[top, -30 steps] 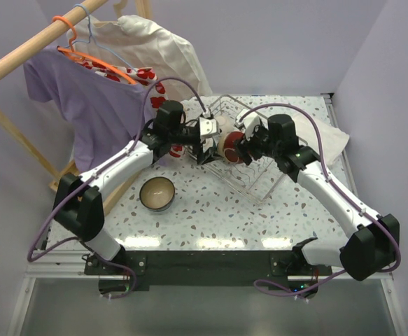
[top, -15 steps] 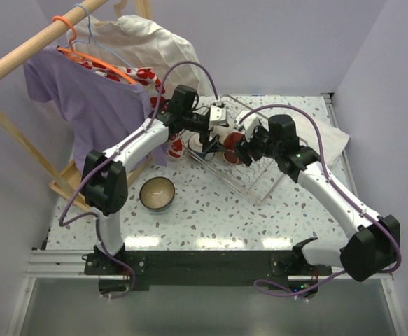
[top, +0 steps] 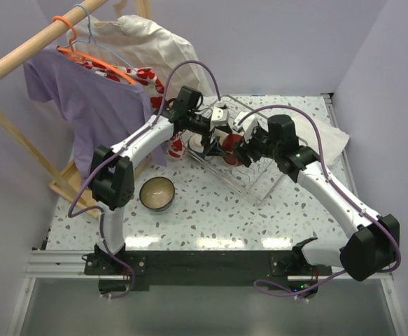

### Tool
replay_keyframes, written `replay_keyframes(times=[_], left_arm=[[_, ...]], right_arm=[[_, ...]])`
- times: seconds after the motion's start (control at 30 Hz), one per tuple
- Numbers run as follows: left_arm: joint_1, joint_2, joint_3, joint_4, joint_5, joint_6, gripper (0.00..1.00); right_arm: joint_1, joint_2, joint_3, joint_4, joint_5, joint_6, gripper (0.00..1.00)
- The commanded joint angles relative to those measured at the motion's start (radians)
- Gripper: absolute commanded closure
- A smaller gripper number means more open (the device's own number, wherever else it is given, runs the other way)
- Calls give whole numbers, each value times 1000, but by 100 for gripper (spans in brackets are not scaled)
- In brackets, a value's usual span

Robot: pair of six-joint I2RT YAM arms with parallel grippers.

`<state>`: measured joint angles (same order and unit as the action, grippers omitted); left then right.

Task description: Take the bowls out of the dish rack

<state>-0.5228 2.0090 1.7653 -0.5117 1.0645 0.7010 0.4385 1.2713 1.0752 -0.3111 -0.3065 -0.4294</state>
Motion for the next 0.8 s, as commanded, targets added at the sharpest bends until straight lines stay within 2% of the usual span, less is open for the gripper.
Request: replay_keyframes(times=[0.0,0.53,0.63,0.77], left_arm=[[7,8,45,-11,77,22,0],[6,50,59,1,135,-28,1],[4,47,57,-5,135,-26,7],[4,43,57,-16,138,-21,20]], right_arm=[[3,-15,49,72,-43,-20,100],[3,-4,57,86,-75,-12,100],[3,-4,54,93,-72,-11,100],[3,-1,57,96,-72,-9,100]])
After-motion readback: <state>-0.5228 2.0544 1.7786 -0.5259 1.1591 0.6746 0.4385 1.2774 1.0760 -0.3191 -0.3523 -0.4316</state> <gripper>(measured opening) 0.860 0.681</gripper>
